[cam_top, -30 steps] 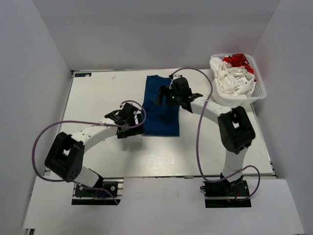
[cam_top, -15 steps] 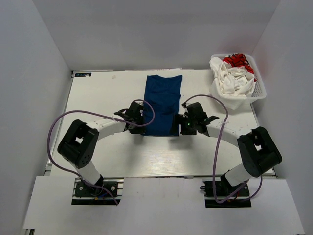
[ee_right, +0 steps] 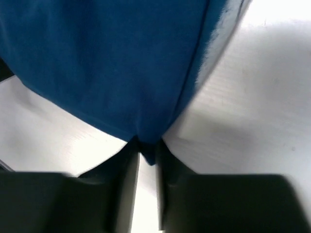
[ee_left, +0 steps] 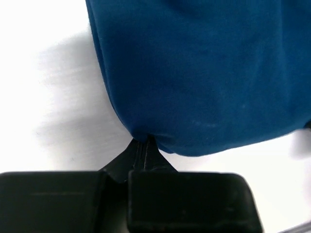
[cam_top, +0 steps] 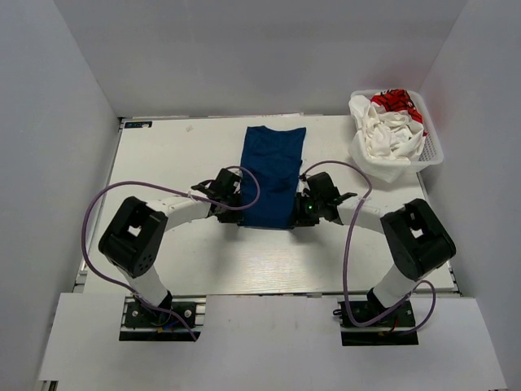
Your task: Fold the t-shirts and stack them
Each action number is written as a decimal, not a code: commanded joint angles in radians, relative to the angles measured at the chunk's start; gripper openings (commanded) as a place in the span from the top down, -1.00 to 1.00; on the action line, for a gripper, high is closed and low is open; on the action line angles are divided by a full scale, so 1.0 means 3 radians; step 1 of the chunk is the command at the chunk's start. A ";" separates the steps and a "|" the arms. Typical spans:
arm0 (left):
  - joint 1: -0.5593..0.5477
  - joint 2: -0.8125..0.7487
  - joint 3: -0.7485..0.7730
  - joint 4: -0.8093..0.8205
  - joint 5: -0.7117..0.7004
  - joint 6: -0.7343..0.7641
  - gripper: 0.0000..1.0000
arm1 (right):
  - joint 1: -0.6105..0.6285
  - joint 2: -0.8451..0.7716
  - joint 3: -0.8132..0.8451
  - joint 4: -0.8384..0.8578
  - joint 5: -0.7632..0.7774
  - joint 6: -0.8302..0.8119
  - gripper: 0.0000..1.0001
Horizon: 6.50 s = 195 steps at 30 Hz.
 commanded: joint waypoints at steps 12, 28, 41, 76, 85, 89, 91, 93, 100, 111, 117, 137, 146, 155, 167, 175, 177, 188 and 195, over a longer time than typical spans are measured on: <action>-0.0173 -0.1508 -0.0040 -0.0800 0.0849 -0.0047 1.00 | 0.0052 -0.1564 0.0007 -0.1380 -0.0695 -0.0231 1.00; -0.0091 -0.0692 0.1091 -0.0320 0.0286 0.0163 1.00 | -0.0070 -0.1974 0.0145 -0.0767 0.0613 0.0449 1.00; 0.0307 0.0214 0.2102 -0.0570 0.0183 0.0245 1.00 | -0.0387 -0.1100 0.1009 -0.0838 0.1090 0.0214 1.00; 0.0799 0.2271 0.3941 0.0646 0.1176 0.0270 -1.00 | -0.1093 0.1648 0.3306 0.0005 0.0327 -0.0175 -0.81; 0.0605 0.2260 0.3735 0.0518 0.1615 0.0230 -1.00 | -0.1062 0.1677 0.2962 -0.0128 0.0098 -0.0196 -0.81; 0.0477 0.2387 0.3826 0.0554 0.1616 0.0194 -1.00 | -0.1057 0.1886 0.3059 -0.0128 0.0087 -0.0104 -0.81; 0.0476 0.2520 0.3888 0.0473 0.1646 0.0163 -1.00 | -0.1057 0.1983 0.3065 -0.0117 0.0062 -0.0032 -0.81; 0.0446 0.2556 0.3772 0.0401 0.1646 0.0163 -1.00 | -0.1062 0.2030 0.3004 -0.0127 -0.0030 0.0034 -0.81; 0.0384 0.1939 0.2264 0.0825 0.1569 0.0132 -1.00 | -0.0935 0.1688 0.2161 0.0148 -0.0286 0.0019 -0.81; -0.0014 0.0196 0.0046 0.0407 0.1125 0.0056 -1.00 | -0.0413 0.0171 0.0051 0.0154 -0.0557 0.0030 -0.81; -0.0239 -0.1286 -0.0499 -0.0008 0.0941 -0.0317 -1.00 | -0.0147 -0.1122 -0.0402 -0.0245 -0.0578 -0.0139 -0.81; -0.0081 -0.0404 0.0176 -0.0274 -0.0312 -0.0302 -0.35 | -0.0116 -0.0047 0.0462 -0.0010 -0.0107 -0.0513 -0.73; -0.0081 -0.0404 0.0094 -0.0079 -0.0062 -0.0195 0.82 | -0.0111 0.0220 0.0524 0.0159 -0.0398 -0.0390 0.76; -0.0153 -0.1506 -0.0201 0.0113 0.0254 -0.0016 1.00 | -0.0075 -0.1107 -0.0008 0.0072 -0.0393 -0.0221 1.00; -0.0102 -0.1152 -0.0121 0.0452 0.0225 0.0051 1.00 | -0.0137 -0.1606 -0.0295 -0.0071 0.0506 0.0157 1.00; -0.0030 -0.0314 0.0390 0.0539 -0.0292 0.0153 1.00 | -0.0290 -0.1130 -0.0151 -0.0052 0.1202 0.0229 1.00; 0.0011 -0.0134 0.0584 0.0473 -0.0338 0.0153 1.00 | -0.0300 -0.0936 -0.0080 -0.0010 0.1095 0.0082 1.00; 0.0175 0.0828 0.1040 0.0682 -0.0317 0.0219 1.00 | -0.0489 0.0076 0.0206 0.0450 0.1186 0.0142 1.00; 0.0236 0.1084 0.1127 0.0780 -0.0287 0.0250 0.88 | -0.0561 0.0424 0.0370 0.0589 0.1177 0.0071 1.00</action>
